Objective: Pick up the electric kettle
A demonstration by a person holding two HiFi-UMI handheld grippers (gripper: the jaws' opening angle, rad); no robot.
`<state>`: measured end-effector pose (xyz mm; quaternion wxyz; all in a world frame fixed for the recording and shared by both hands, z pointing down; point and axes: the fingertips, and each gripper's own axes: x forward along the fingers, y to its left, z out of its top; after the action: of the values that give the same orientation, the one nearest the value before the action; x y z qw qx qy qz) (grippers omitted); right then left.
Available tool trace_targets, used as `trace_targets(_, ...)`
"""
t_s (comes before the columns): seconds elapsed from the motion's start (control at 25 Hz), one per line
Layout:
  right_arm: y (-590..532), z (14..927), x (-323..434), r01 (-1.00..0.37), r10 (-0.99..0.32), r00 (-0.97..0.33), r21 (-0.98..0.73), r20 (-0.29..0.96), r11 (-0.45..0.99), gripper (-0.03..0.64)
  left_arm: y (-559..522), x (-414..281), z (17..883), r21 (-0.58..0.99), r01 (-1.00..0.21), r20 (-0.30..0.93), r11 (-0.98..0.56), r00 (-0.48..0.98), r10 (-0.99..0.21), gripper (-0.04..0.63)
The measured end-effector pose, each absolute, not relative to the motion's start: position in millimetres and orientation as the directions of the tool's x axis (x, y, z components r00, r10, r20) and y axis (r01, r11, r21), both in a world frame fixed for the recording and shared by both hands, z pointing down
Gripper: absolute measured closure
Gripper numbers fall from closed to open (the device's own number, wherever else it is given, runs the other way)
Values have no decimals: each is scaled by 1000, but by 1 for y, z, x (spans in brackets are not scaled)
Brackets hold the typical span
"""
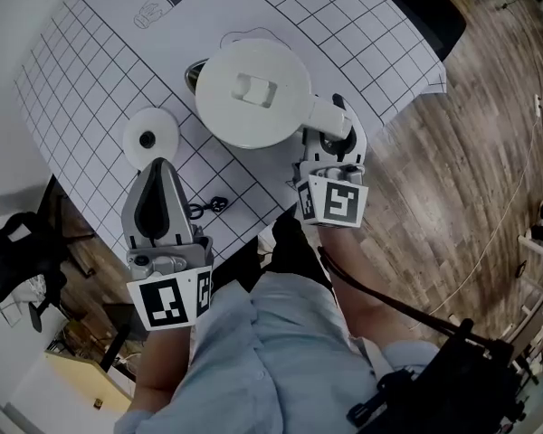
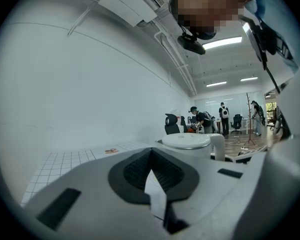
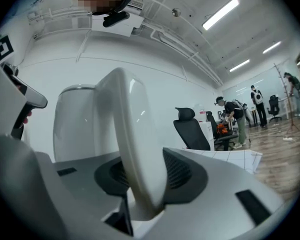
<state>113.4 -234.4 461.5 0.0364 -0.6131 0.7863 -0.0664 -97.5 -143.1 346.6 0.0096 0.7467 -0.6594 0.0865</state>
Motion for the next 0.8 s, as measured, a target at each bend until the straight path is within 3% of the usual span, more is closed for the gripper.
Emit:
trace_targets(0.16, -233, 465, 120, -970, -979, -190, -169, 67, 176, 436, -137, -98, 344, -100, -985, 138, -138, 123, -983, 595)
trace_targets(0.44, -220, 461, 118, -985, -985, -170, -46, 39, 168, 419, -131, -96, 344, -96, -982, 135, -164, 150, -979, 595)
trace_targets(0.8, -167, 458, 115, -971, -977, -198, -149, 75, 185, 402, -123, -99, 341, -84, -979, 118, -187, 177, -977, 595)
